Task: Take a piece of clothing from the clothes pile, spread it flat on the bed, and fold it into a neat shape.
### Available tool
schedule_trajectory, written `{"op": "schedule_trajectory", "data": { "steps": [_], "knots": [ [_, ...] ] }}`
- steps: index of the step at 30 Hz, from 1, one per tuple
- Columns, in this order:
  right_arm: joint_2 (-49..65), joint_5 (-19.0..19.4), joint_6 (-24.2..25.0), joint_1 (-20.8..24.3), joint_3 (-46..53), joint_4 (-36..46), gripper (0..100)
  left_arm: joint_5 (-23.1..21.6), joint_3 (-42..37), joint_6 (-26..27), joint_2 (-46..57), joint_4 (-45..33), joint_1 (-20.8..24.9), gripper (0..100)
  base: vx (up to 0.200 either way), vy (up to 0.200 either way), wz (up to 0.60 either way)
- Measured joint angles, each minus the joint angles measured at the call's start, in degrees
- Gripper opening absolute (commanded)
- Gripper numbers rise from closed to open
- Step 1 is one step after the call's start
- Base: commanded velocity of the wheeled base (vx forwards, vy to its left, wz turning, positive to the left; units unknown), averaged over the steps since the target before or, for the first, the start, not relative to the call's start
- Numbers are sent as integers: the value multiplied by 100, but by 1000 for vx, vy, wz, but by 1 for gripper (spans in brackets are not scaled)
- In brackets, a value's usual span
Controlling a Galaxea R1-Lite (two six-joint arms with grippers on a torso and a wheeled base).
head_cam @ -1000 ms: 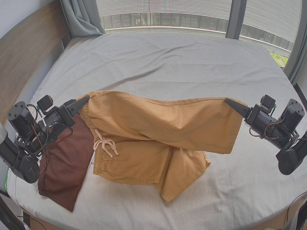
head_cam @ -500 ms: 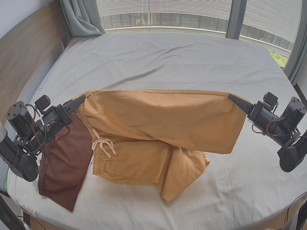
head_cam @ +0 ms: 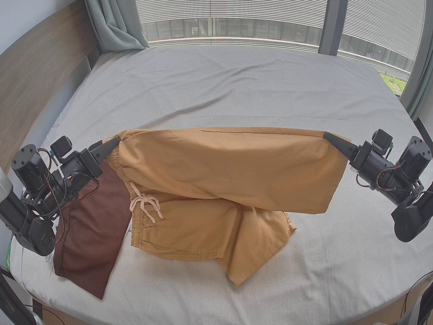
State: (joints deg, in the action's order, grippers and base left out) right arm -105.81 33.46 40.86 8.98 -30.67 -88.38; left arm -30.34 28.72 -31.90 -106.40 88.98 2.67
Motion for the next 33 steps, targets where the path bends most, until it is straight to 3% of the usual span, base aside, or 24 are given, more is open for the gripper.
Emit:
{"op": "schedule_trajectory", "data": {
  "steps": [24, 33],
  "knots": [
    [-767, 0, -27, 68, -1136, 17, 0, 265, 606, 366, -617, 0, 140, 0, 0, 0, 0],
    [-1187, 77, -20, 41, -1569, 17, 0, 423, 887, 84, -873, -2, 196, 0, 0, 0, 0]
  ]
}}
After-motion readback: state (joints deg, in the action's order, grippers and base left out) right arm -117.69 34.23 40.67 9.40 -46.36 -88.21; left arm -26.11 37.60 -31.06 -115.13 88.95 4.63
